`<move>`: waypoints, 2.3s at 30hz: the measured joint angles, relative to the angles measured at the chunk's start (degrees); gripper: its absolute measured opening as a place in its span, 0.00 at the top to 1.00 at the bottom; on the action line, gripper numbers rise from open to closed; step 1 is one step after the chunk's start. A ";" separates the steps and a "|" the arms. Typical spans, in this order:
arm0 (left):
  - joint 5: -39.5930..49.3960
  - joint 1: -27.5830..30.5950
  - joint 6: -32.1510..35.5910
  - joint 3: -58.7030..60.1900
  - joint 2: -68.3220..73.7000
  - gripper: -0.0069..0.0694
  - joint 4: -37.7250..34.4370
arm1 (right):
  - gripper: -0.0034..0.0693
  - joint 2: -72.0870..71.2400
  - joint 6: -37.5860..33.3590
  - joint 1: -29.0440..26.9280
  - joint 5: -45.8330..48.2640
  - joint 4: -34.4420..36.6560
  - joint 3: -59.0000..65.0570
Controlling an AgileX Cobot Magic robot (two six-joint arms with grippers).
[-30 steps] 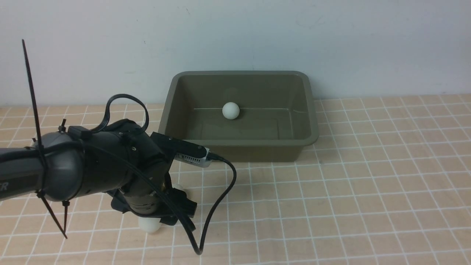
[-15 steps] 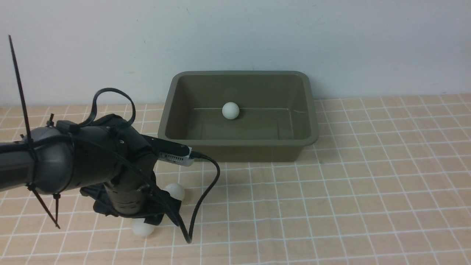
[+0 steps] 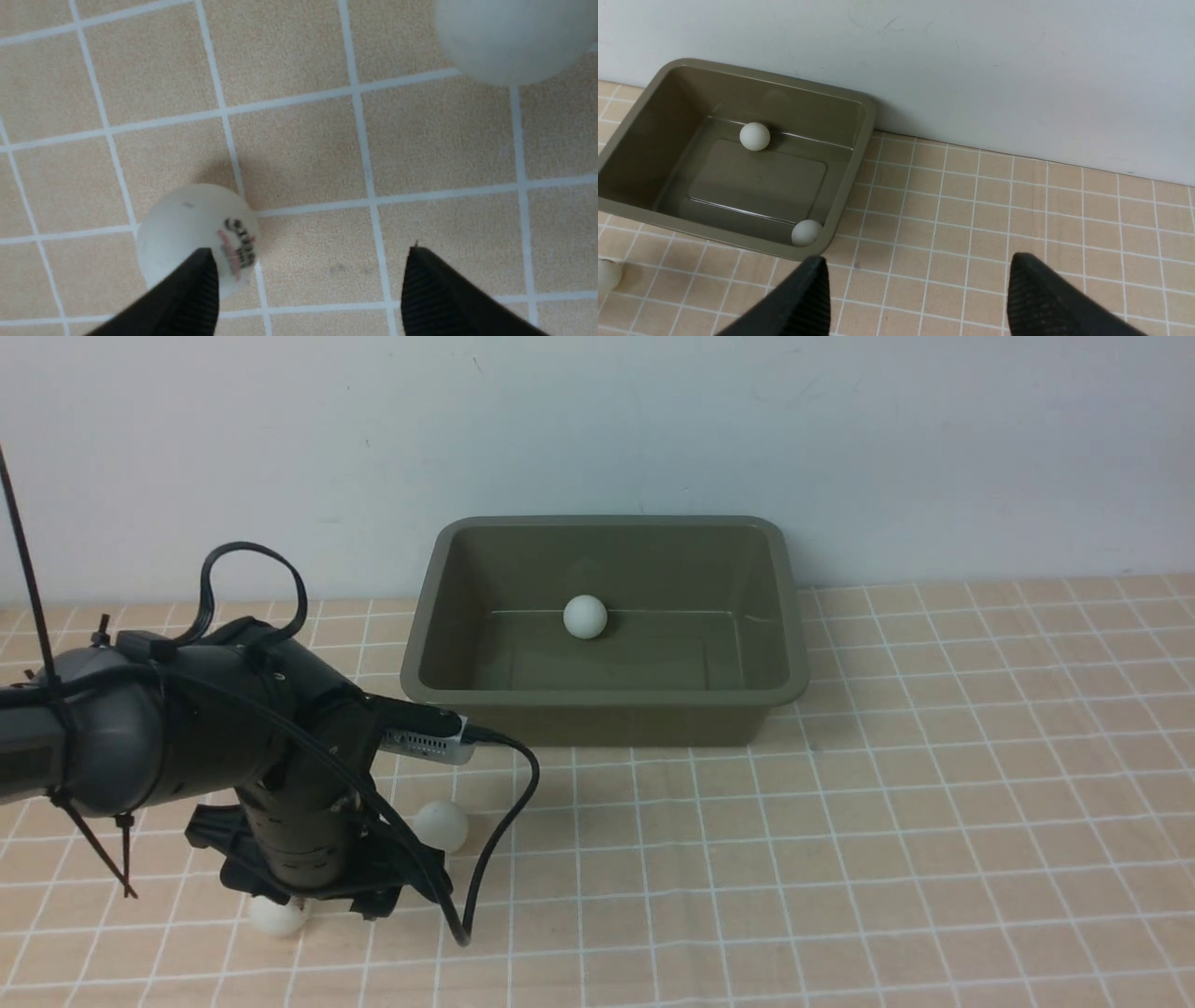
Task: Put the table tennis balls into the box on the light coffee tablecloth.
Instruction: 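Reach for and grasp a ping pong ball on the table beside the basket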
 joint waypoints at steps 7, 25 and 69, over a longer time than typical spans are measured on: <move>0.12 2.32 0.77 0.00 0.00 0.34 0.00 | 0.31 0.00 0.00 0.00 0.00 0.00 0.00; 6.71 14.44 3.47 0.00 -15.00 0.39 -1.60 | 0.31 -0.05 0.00 0.00 0.00 0.00 0.00; -6.07 30.10 33.10 4.94 -3.41 0.39 -27.45 | 0.31 -0.05 0.00 0.00 0.00 1.71 0.00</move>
